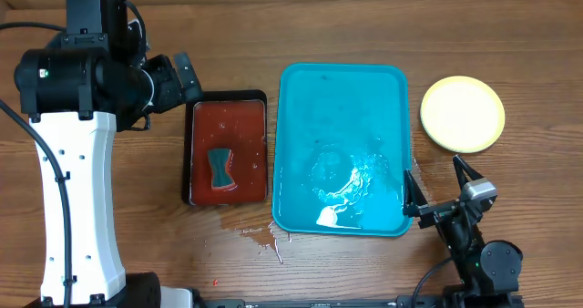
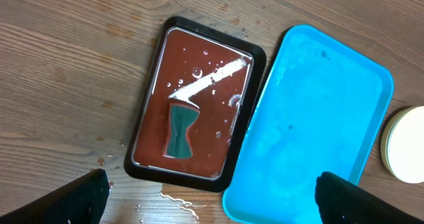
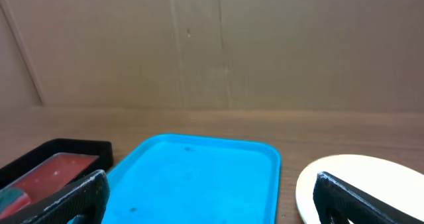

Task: Clean dirty plates on tray and stack at the side

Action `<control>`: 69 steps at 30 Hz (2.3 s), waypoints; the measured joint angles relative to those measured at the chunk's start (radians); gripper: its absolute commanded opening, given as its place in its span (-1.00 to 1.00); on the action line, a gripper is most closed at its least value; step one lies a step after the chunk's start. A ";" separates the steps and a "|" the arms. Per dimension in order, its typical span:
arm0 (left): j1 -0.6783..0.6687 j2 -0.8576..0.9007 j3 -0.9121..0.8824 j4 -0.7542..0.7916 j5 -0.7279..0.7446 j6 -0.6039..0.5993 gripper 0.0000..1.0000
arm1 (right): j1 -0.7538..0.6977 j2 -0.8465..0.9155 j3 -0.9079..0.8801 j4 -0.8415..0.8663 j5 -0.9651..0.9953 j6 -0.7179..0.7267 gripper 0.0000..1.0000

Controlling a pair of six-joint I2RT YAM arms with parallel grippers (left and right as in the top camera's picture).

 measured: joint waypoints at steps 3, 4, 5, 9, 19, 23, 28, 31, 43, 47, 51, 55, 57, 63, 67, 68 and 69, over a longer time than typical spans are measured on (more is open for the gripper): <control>0.000 0.000 0.000 0.000 0.000 0.000 0.99 | 0.000 0.000 0.000 0.009 0.000 0.000 1.00; 0.000 0.000 0.000 0.000 0.000 0.000 0.99 | 0.000 0.000 0.000 0.006 0.000 0.000 1.00; 0.000 0.000 0.000 0.000 0.000 0.000 1.00 | 0.000 0.000 0.000 0.000 0.000 0.000 1.00; 0.000 0.000 0.000 0.000 0.000 0.000 1.00 | 0.000 0.000 0.000 -0.049 0.000 0.000 1.00; 0.000 0.000 0.000 0.000 0.000 0.000 1.00 | 0.000 0.000 0.000 -0.049 0.000 0.000 1.00; 0.000 0.000 0.000 0.000 0.000 0.001 1.00 | 0.000 0.000 0.000 -0.049 0.000 0.000 1.00; -0.002 0.000 0.000 -0.004 -0.049 0.031 0.99 | 0.000 0.000 0.000 -0.049 0.000 0.000 1.00; -0.019 -0.013 0.000 -0.003 -0.108 0.053 0.99 | 0.000 0.000 0.000 -0.049 0.000 0.000 1.00; -0.177 -0.550 -0.520 0.669 -0.327 0.086 0.99 | 0.000 0.000 0.000 -0.050 0.000 0.000 1.00; -0.170 -0.757 -0.835 0.867 -0.345 0.103 1.00 | 0.000 0.000 0.000 -0.050 0.000 0.000 1.00; -0.153 -0.920 -1.096 0.990 -0.345 0.105 1.00 | 0.000 0.000 0.000 -0.049 0.000 0.000 1.00; -0.116 -1.090 -1.293 1.095 -0.344 0.107 0.99 | 0.000 0.000 0.000 -0.049 0.000 0.000 1.00; -0.094 -1.183 -1.383 1.163 -0.341 0.107 0.99 | 0.000 0.000 0.000 -0.050 0.000 0.000 1.00; -0.078 -1.446 -1.640 1.328 -0.340 0.107 0.99 | 0.000 0.000 0.000 -0.050 0.000 0.000 1.00; -0.078 -1.558 -1.776 1.389 -0.337 0.107 1.00 | 0.000 0.000 0.000 -0.049 0.000 0.000 1.00; -0.078 -1.572 -1.804 1.413 -0.336 0.107 0.99 | 0.000 0.000 0.000 -0.050 0.000 0.000 1.00; -0.078 -1.579 -1.838 1.451 -0.330 0.107 0.99 | 0.000 0.000 0.000 -0.049 0.000 0.000 1.00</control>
